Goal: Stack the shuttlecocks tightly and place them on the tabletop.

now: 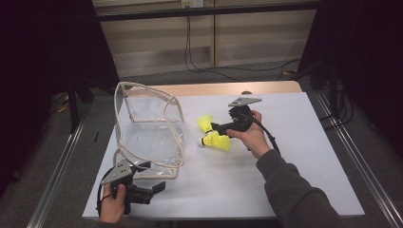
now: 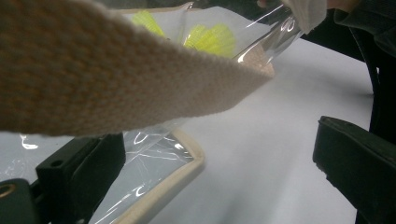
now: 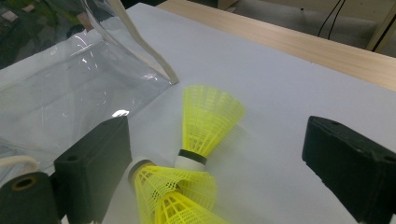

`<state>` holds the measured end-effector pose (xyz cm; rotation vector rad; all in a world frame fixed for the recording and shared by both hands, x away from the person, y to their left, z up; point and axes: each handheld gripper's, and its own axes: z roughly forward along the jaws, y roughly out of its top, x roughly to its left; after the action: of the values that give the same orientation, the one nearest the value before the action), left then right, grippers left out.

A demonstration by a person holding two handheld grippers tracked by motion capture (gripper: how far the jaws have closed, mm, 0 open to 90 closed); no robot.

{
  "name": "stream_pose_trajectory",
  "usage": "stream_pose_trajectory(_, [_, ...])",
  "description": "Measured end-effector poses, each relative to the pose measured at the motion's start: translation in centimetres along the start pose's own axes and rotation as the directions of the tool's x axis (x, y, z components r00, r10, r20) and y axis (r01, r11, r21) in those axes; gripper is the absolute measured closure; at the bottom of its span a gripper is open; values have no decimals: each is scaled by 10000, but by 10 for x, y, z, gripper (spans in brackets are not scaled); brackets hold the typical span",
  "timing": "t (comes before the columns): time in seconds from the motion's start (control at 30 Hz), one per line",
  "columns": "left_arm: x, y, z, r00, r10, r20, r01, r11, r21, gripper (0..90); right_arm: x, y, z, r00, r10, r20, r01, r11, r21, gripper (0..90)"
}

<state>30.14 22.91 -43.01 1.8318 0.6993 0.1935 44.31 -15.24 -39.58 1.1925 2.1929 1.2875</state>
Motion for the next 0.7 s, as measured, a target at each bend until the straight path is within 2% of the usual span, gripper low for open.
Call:
stream_pose_trajectory(0.43, [0,0,0,10000,-8,-2,8,10000,20,26,3,6,17,9997,-260,-21,261,9994,244,79])
stream_pose_trajectory(0.7, [-1,0,0,10000,-27,-16,27,10000,17,25,-1,6,24,9996,-292,39,290,9987,419,79])
